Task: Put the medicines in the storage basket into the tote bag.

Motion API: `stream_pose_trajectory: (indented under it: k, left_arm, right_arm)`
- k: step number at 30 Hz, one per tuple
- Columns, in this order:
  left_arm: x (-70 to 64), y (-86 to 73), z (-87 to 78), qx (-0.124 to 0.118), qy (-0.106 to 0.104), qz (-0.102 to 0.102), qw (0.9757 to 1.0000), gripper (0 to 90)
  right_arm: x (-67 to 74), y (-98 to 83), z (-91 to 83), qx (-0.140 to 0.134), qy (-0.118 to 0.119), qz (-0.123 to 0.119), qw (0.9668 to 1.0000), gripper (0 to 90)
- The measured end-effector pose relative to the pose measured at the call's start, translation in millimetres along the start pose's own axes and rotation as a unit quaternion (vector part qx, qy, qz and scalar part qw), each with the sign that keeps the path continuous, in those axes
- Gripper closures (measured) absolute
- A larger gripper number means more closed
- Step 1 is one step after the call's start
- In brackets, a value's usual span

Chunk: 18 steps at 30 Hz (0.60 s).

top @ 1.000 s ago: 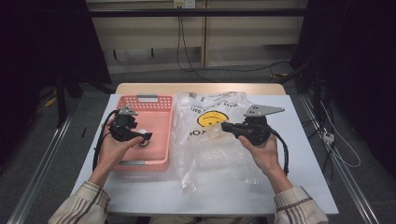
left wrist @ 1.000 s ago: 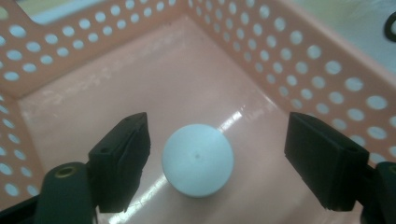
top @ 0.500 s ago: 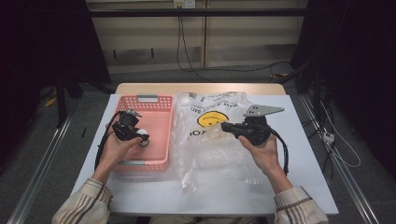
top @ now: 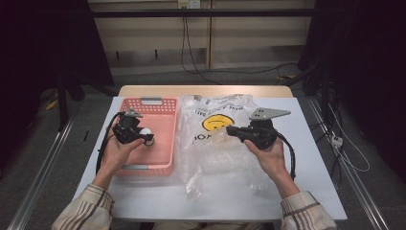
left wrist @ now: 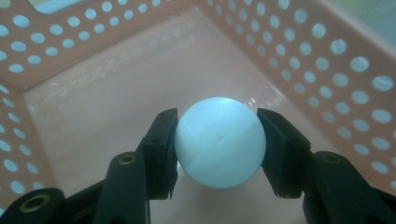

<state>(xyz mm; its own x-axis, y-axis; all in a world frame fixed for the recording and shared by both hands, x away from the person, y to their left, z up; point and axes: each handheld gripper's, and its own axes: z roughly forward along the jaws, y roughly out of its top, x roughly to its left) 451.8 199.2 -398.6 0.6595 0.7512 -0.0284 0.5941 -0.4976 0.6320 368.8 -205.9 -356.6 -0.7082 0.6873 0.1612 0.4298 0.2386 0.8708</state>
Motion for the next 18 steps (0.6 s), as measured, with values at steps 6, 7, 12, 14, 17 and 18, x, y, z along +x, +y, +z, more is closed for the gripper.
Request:
stream_pose_trajectory:
  k: [6, 7, 12, 14, 17, 18]
  left_arm:
    - [-6.3, 1.4, -11.4, -0.031, -0.010, 0.000, 0.9995, 51.1]
    - [-7.2, 1.8, -13.2, -0.032, -0.011, 0.003, 0.9994, 51.1]
    - [-12.8, 3.4, -18.0, -0.051, -0.024, -0.003, 0.9984, 51.1]
    - [-14.5, 3.6, -19.4, -0.055, -0.026, -0.003, 0.9981, 51.1]
    - [-18.1, 4.0, -21.3, -0.064, -0.031, -0.003, 0.9975, 51.1]
    - [-19.7, 4.2, -22.6, -0.066, -0.030, 0.000, 0.9974, 51.1]
  right_arm:
    - [0.4, 0.4, -1.2, -0.003, -0.002, -0.001, 1.0000, 90.0]
    - [0.3, 0.5, -1.3, -0.003, -0.002, -0.002, 1.0000, 90.0]
    - [0.1, 0.4, -1.0, -0.003, -0.003, -0.001, 1.0000, 90.0]
    - [0.1, 0.4, -1.1, -0.003, -0.003, -0.001, 1.0000, 90.0]
    - [0.0, 0.4, -1.3, -0.003, -0.002, -0.001, 1.0000, 90.0]
    - [-0.1, 0.3, -1.2, -0.003, -0.002, -0.001, 1.0000, 90.0]
